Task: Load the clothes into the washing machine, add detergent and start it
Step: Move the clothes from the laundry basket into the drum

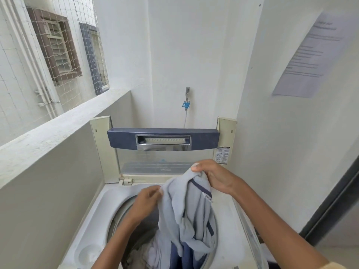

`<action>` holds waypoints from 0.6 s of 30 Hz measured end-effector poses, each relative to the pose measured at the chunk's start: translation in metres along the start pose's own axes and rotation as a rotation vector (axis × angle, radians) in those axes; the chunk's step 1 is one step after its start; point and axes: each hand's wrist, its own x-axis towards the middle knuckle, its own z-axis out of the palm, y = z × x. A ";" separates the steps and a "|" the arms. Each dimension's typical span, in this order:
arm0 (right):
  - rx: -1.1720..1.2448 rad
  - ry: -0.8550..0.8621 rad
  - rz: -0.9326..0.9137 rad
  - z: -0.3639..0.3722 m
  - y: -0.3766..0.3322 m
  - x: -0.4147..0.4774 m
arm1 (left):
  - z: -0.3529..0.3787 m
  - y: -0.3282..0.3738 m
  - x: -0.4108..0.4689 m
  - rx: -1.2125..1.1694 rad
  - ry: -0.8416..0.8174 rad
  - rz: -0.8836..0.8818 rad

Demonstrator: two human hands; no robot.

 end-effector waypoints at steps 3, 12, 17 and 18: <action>-0.150 0.017 -0.034 -0.007 0.000 -0.006 | -0.023 0.007 -0.003 -0.051 0.179 0.024; -0.695 -0.280 0.359 -0.019 0.049 -0.001 | -0.040 0.042 -0.036 -0.229 0.213 0.018; -0.627 -0.369 0.467 -0.010 0.095 -0.006 | -0.047 0.044 -0.043 -0.434 0.219 -0.005; -0.619 -0.367 0.478 0.000 0.107 -0.008 | -0.048 0.044 -0.043 -0.452 0.220 -0.006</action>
